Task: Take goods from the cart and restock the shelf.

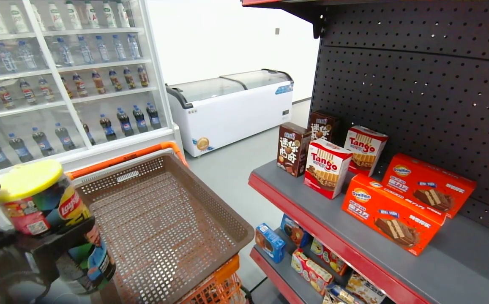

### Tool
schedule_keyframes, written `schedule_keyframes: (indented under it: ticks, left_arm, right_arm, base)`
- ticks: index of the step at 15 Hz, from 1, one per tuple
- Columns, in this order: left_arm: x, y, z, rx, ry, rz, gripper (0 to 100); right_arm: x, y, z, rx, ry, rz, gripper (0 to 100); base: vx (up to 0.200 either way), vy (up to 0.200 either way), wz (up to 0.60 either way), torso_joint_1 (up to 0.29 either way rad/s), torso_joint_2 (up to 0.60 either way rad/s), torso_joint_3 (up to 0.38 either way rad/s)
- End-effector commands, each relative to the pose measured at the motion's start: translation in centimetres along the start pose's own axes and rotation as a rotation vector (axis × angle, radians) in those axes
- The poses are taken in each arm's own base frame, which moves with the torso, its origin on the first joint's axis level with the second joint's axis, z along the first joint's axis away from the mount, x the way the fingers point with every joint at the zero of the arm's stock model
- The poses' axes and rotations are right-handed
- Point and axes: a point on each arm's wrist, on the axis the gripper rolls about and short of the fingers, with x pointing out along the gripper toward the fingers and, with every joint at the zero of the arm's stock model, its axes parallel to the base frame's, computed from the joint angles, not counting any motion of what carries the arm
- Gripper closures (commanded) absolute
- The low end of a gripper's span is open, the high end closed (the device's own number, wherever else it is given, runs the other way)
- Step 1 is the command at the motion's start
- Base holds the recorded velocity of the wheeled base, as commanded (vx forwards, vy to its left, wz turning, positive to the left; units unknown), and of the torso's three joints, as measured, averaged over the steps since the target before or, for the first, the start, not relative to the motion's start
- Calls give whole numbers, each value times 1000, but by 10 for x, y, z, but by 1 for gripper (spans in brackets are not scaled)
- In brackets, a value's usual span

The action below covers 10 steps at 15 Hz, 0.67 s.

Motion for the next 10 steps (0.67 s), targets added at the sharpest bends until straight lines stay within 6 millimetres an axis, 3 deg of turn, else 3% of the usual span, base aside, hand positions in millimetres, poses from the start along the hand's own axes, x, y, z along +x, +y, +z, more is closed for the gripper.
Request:
schedule_keyframes:
  ticks: [1, 6, 8, 10]
  left_arm:
    - [-37, -3, -9, 0, -42, 31, 100]
    - [-64, -8, -22, 14, -116, 30, 100]
    - [-86, -12, -36, 28, -216, 31, 100]
    - [-94, -13, -45, 32, -249, 40, 100]
  right_arm:
    - [0, 0, 0, -1, 0, 1, 0]
    - [0, 0, 0, -1, 0, 1, 0]
    - [0, 0, 0, -2, 1, 2, 0]
    - [0, 0, 0, -2, 1, 2, 0]
  base:
    - [0, 0, 0, 0, 0, 0]
    - [0, 0, 0, 0, 0, 0]
    - [0, 0, 0, 0, 0, 0]
    - [0, 0, 0, 0, 0, 0]
